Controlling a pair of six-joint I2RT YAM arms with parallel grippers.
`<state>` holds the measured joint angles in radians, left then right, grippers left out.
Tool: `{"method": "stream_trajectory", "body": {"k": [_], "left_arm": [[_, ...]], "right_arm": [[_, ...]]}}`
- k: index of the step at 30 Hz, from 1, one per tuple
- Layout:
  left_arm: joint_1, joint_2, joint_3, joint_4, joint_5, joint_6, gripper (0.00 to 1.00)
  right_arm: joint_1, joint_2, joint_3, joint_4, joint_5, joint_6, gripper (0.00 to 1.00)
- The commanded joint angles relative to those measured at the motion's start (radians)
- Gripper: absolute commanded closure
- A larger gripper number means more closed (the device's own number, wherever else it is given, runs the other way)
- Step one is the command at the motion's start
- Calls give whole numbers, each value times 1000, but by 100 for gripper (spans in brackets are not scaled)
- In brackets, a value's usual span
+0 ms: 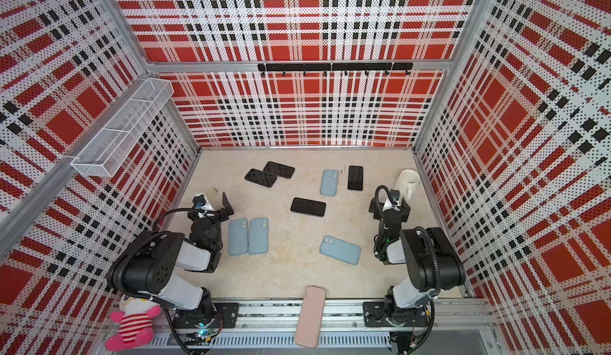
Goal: Put the phone into the phone case
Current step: 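Raise both grippers from rest and move them over the table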
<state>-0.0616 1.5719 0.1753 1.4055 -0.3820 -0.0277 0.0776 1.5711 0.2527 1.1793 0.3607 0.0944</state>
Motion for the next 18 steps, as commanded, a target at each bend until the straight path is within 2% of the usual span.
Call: {"method": "stream_trajectory", "body": {"k": [1,18], "left_arm": [[20,8,21,30,0,-11,2],[25,7,25,24,6,-12,2]], "right_arm": [[7,8,17,33,6,-16,0],[-10,4,24,13,-34,-3,0]]}}
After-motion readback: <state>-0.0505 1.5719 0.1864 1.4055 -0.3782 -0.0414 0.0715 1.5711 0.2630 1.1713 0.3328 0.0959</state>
